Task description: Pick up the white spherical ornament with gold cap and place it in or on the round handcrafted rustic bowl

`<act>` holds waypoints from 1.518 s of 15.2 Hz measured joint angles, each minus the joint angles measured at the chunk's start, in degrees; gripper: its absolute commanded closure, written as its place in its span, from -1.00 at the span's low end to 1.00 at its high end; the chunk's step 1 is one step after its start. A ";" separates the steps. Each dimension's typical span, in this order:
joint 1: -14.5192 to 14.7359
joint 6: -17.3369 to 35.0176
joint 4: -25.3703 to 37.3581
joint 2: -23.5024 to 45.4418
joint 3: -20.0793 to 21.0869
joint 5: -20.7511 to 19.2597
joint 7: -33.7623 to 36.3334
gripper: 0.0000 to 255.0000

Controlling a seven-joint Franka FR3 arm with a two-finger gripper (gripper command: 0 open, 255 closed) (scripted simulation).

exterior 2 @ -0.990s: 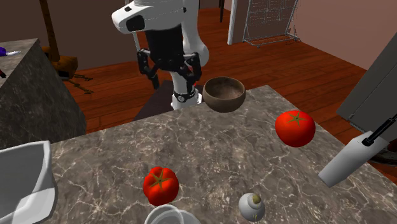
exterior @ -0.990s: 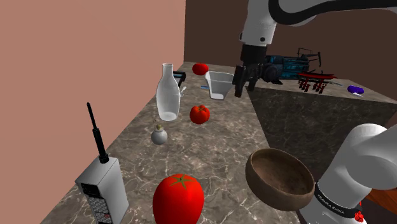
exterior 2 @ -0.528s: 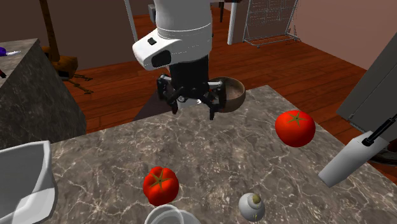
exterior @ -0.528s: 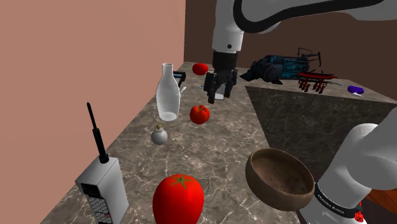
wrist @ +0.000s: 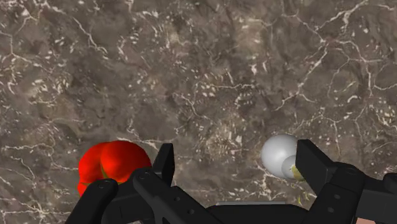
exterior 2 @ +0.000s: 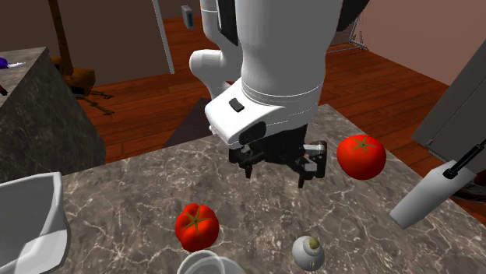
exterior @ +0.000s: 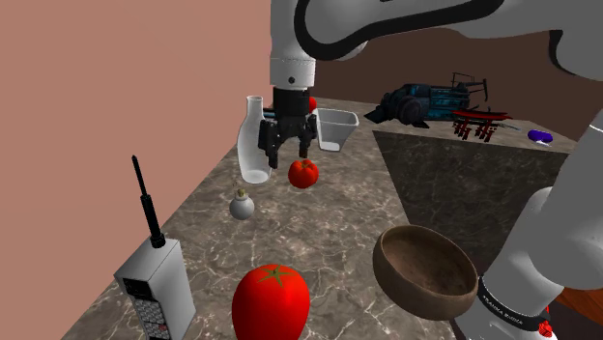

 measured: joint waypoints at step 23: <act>6.07 2.98 15.44 20.24 1.94 -6.18 8.89 1.00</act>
